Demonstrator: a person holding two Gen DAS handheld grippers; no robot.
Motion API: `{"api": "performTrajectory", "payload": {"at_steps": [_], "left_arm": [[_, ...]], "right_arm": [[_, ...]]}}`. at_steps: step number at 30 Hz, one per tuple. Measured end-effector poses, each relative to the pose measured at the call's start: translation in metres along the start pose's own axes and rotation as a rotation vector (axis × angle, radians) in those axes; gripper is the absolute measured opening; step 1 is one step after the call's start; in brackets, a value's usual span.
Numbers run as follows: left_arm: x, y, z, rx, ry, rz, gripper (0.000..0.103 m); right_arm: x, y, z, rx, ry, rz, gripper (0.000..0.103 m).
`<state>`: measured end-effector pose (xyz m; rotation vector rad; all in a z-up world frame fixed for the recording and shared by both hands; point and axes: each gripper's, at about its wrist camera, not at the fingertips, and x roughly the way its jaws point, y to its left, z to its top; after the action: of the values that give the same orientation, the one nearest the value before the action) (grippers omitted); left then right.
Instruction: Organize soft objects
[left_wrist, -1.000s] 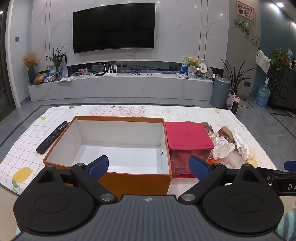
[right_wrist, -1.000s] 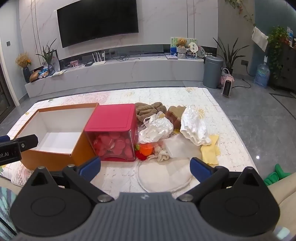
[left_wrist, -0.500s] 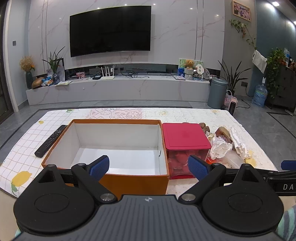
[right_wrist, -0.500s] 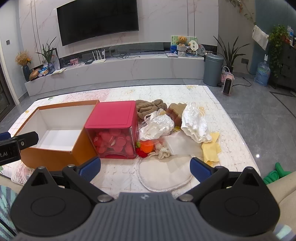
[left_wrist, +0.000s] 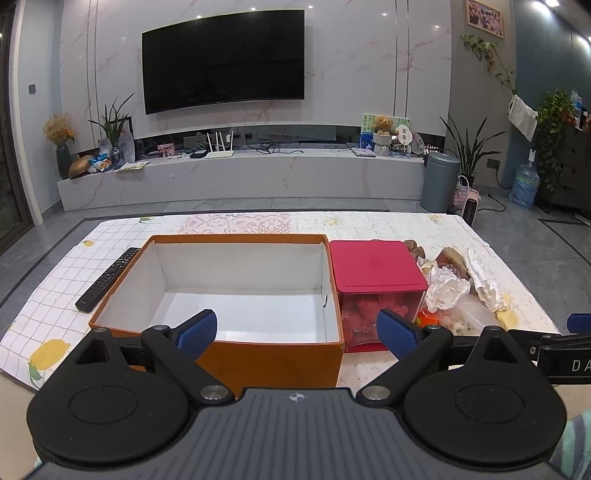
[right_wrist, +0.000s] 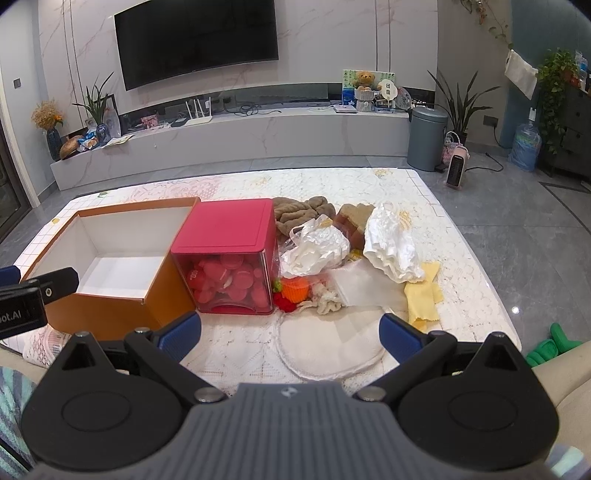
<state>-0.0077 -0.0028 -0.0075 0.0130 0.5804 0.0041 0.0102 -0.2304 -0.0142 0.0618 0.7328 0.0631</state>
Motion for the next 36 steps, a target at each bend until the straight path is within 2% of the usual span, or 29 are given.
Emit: {"api": "performTrajectory", "payload": {"at_steps": [36], "left_arm": [[0.0039,0.0080,-0.0032,-0.014,0.047,0.004,0.103]], "right_arm": [[-0.0009,0.0058,0.0013,-0.019,0.012,0.011,0.101]]}}
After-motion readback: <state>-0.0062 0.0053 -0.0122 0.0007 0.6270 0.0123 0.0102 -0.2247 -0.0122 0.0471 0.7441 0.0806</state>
